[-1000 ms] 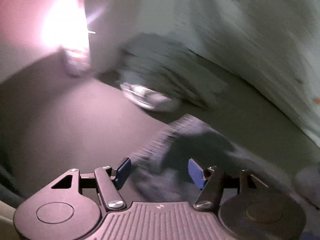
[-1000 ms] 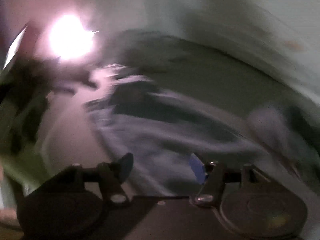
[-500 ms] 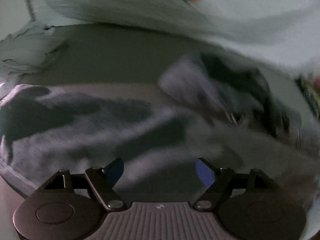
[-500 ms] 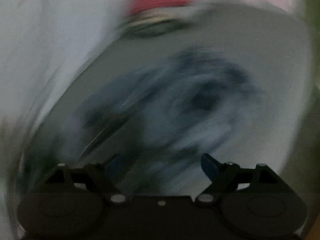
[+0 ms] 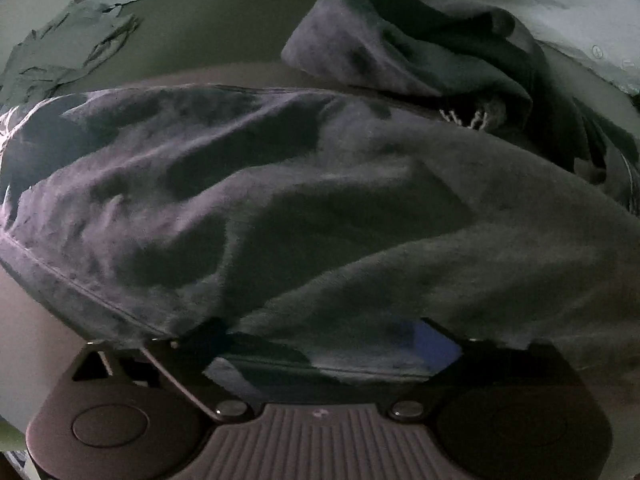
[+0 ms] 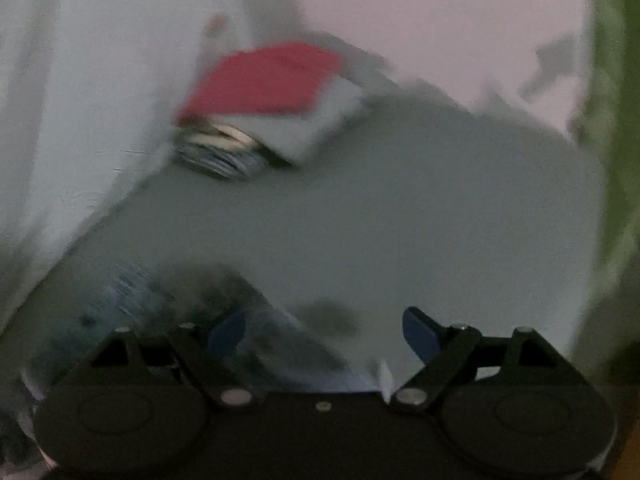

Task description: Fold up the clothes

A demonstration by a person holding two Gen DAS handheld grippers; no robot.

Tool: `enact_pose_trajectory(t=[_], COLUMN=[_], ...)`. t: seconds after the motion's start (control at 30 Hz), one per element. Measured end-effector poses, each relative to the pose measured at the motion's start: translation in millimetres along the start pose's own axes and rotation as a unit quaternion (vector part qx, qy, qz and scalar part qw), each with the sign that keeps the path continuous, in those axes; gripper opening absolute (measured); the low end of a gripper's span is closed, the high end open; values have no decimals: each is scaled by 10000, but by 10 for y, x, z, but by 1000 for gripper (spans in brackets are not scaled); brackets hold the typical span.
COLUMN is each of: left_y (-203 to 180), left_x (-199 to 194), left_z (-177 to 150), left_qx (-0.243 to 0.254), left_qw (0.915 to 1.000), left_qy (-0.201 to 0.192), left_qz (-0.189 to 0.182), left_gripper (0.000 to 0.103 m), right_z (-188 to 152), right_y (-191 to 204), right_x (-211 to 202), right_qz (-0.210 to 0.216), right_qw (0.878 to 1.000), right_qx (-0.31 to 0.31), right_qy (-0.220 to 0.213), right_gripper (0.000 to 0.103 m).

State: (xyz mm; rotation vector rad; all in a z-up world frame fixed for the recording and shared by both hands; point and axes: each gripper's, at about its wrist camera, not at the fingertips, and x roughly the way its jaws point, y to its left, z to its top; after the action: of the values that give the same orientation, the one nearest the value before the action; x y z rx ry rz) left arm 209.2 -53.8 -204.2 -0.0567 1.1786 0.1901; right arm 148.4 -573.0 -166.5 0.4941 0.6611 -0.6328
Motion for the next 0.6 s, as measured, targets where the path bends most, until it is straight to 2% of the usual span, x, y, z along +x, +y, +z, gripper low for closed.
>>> enact_pose_trajectory(t=[0.1,0.2,0.4,0.5,0.57,0.6], left_y=[-35,-35,-44,-44,-43,-39], left_x=[38,87,134,144,146,147], left_z=[45,95,169,182,193,198], left_qx=[-228,-358,-508,-511,-520,-526], left_qw=[9997,9992,9983,9983,9982,9981], left_qy=[72,130,229,235,257,270], left_qz=[89,87,147,153,153,154], left_gripper=[103,103,103,103,103,103], right_z=[315,481,625,562,521,504], right_y=[273,638,1210,1421,1527,1565], right_x=[239,590,1296,1566,1767,1810], right_qz=[551,1223,2355,2624,2906,2993], right_qw=[9950,9794,9494,9335,9163,9097], right_qx=[-817,-1602,-1896,-2019,-2028,-2038], right_qy=[-181,101,854,1380,1867,2034], right_gripper=[87,87,91,91,83,61])
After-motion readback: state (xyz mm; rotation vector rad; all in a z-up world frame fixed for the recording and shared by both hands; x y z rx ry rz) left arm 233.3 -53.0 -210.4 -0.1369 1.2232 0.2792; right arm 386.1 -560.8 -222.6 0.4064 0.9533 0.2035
